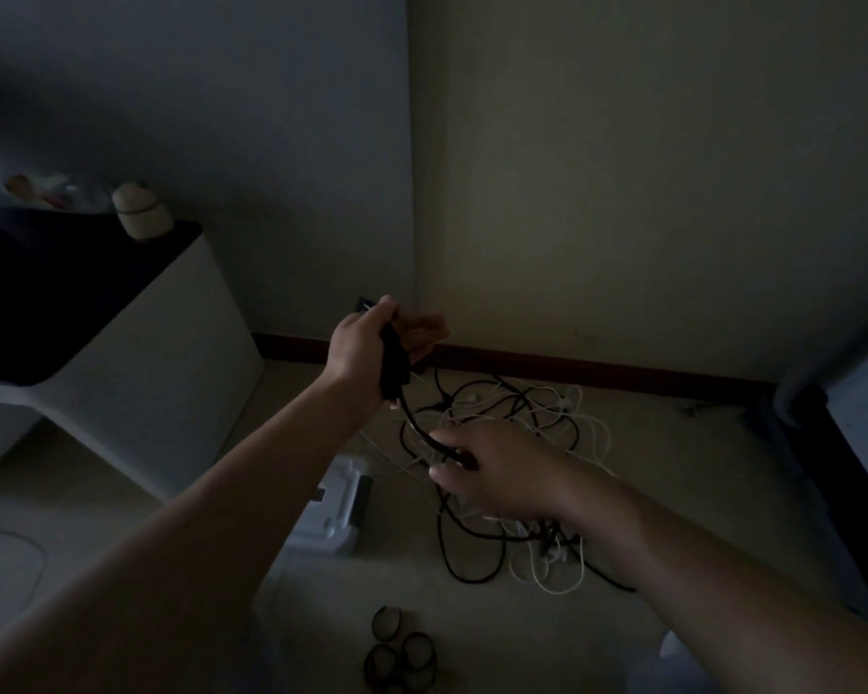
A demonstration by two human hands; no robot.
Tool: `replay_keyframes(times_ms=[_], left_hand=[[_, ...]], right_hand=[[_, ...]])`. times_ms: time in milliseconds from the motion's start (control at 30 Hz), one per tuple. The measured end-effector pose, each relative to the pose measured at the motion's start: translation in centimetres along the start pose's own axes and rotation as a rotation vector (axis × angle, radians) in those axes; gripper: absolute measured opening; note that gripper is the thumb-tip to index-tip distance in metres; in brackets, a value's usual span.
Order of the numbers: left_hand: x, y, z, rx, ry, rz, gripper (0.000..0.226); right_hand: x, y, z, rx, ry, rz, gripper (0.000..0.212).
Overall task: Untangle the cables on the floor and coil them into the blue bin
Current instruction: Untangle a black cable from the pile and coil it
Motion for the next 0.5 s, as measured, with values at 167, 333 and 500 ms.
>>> replay_keyframes(times_ms=[167, 333, 500], left_hand=[[0.6, -0.3, 0.1, 0.11, -0.271, -0.097, 0.058], [1.4, 0.3, -0.2, 0.217, -0.518, -0.116, 0.037], [3.0, 0.5, 0.0, 0.34, -0.788, -0.105, 0.023]], right_hand=[[-2.1, -0.7, 1.3, 0.045, -0.608, -0.12, 0.022], [-0.9, 0.3, 1.9, 0.179, -0.586, -0.039, 0.028], [-1.1, 0.6, 4.2, 0.043, -0.669, -0.105, 0.038]])
Point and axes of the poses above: each hand's wrist, its own y-axis away from the middle knuckle, its own z-axis out of the back of the hand, x = y × z, the point moved 3 cm from there along -y, towards the middle knuckle, and after that the axes turned 8 degrees about -z, right-handed, at the moved point
